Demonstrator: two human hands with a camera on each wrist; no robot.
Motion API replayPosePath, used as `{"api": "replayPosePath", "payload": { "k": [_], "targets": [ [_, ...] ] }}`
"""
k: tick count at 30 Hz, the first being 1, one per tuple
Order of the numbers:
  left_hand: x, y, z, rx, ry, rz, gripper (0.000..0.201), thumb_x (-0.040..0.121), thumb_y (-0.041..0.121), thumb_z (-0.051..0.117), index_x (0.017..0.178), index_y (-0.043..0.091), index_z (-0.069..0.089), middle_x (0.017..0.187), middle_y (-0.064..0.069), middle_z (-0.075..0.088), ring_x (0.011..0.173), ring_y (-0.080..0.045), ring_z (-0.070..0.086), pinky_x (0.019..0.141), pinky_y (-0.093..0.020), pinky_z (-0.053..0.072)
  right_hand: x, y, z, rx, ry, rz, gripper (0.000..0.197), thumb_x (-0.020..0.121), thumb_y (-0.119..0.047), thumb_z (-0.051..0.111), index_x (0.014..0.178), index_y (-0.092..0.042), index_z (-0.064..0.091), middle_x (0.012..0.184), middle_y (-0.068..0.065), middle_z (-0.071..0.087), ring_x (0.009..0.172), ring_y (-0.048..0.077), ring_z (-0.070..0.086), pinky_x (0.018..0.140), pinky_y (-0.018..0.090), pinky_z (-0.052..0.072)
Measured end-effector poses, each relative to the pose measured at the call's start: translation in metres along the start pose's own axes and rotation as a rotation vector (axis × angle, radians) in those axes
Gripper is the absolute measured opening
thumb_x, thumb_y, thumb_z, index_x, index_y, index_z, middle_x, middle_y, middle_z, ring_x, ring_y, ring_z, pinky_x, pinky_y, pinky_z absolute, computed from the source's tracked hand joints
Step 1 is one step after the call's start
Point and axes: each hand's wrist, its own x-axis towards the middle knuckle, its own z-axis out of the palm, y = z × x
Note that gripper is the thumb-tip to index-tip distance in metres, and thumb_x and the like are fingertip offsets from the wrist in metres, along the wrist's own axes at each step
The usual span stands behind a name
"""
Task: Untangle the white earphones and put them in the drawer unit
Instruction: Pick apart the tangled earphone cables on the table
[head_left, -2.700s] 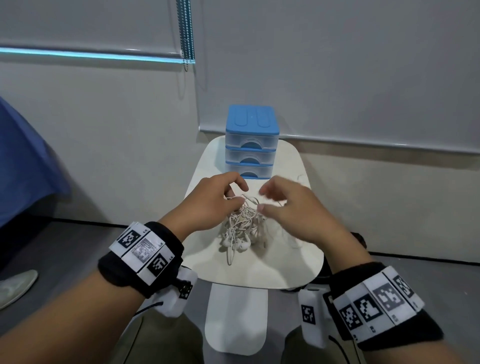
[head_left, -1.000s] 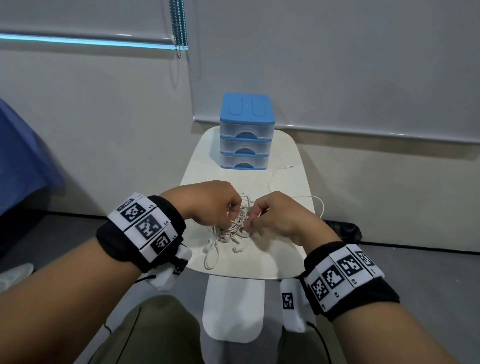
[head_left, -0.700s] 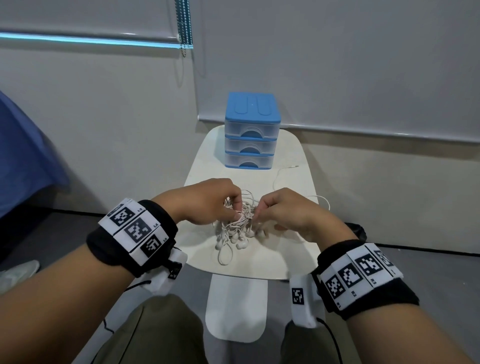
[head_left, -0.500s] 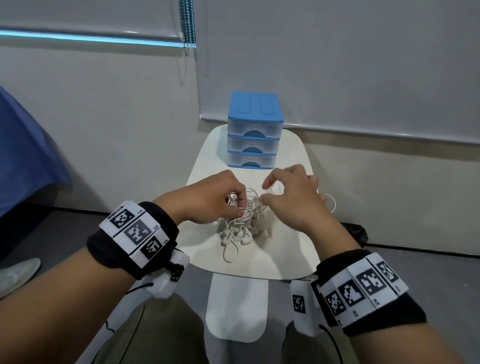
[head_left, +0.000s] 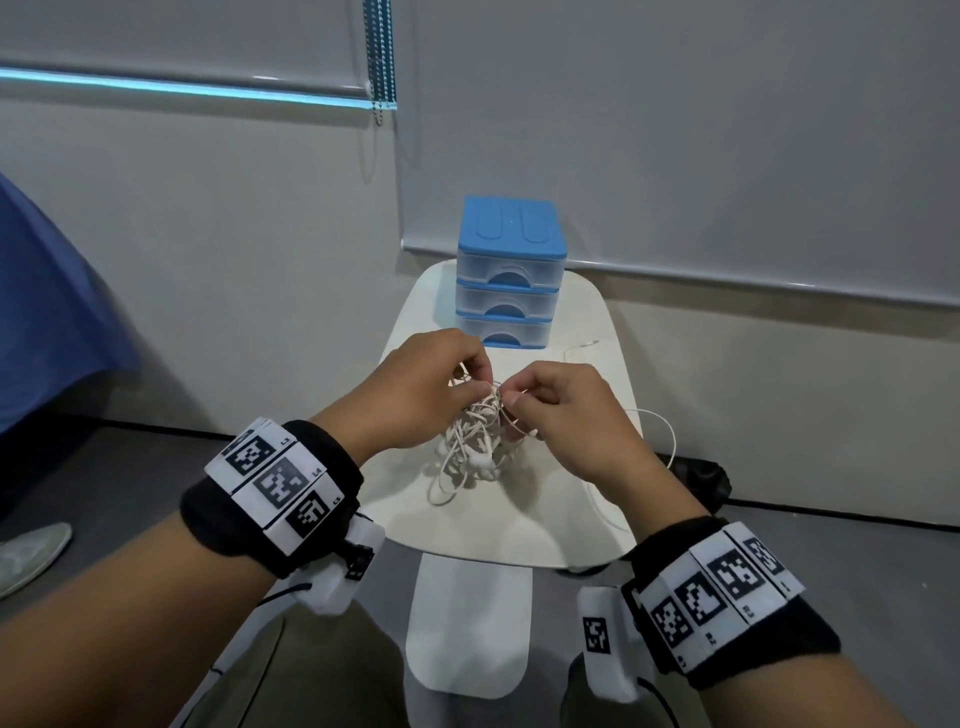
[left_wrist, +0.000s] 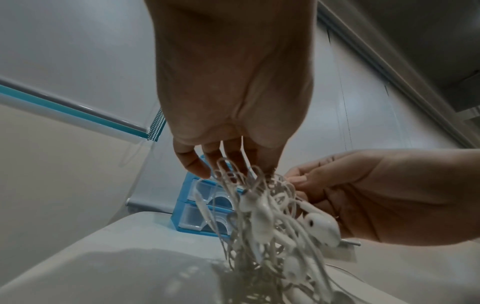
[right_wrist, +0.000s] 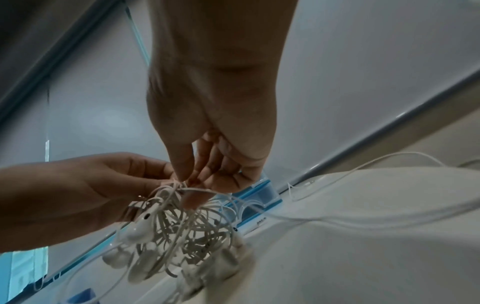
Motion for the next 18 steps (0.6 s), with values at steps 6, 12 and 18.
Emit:
{"api": "replayPosePath", "payload": {
  "k": [6, 12, 18],
  "targets": [
    [0.0, 0.001, 0.003, -0.124, 0.003, 0.004, 0.01, 0.096, 0.016, 0.07, 0.089, 0.022, 0.067, 0.084, 0.009, 0.069, 0.081, -0.011, 0.064, 0.079, -0.037, 0.055, -0.004, -0.007, -0.004, 0.162, -0.104, 0.044, 0.012, 0.099, -0.003, 0.063, 0.088, -0.002, 0.069, 0.074, 0.014, 0.066, 0.056, 0.016, 0.062, 0.052, 0.012, 0.044],
    [-0.005, 0.004, 0.008, -0.174, 0.038, 0.003, 0.011, 0.1, 0.019, 0.063, 0.091, 0.026, 0.062, 0.087, 0.007, 0.069, 0.082, -0.018, 0.063, 0.077, -0.041, 0.054, -0.004, -0.016, -0.004, 0.133, -0.161, 0.14, 0.016, 0.099, -0.01, 0.063, 0.083, -0.007, 0.066, 0.064, 0.008, 0.065, 0.054, 0.014, 0.06, 0.052, 0.018, 0.041],
    [-0.012, 0.011, 0.007, -0.296, 0.073, 0.051, 0.016, 0.097, 0.007, 0.063, 0.096, 0.023, 0.061, 0.093, 0.007, 0.069, 0.085, -0.012, 0.065, 0.07, -0.024, 0.049, 0.002, -0.022, -0.003, 0.079, -0.007, 0.113, 0.014, 0.089, -0.012, 0.072, 0.076, -0.007, 0.073, 0.073, 0.004, 0.065, 0.071, 0.011, 0.056, 0.071, 0.025, 0.044]
  ]
}}
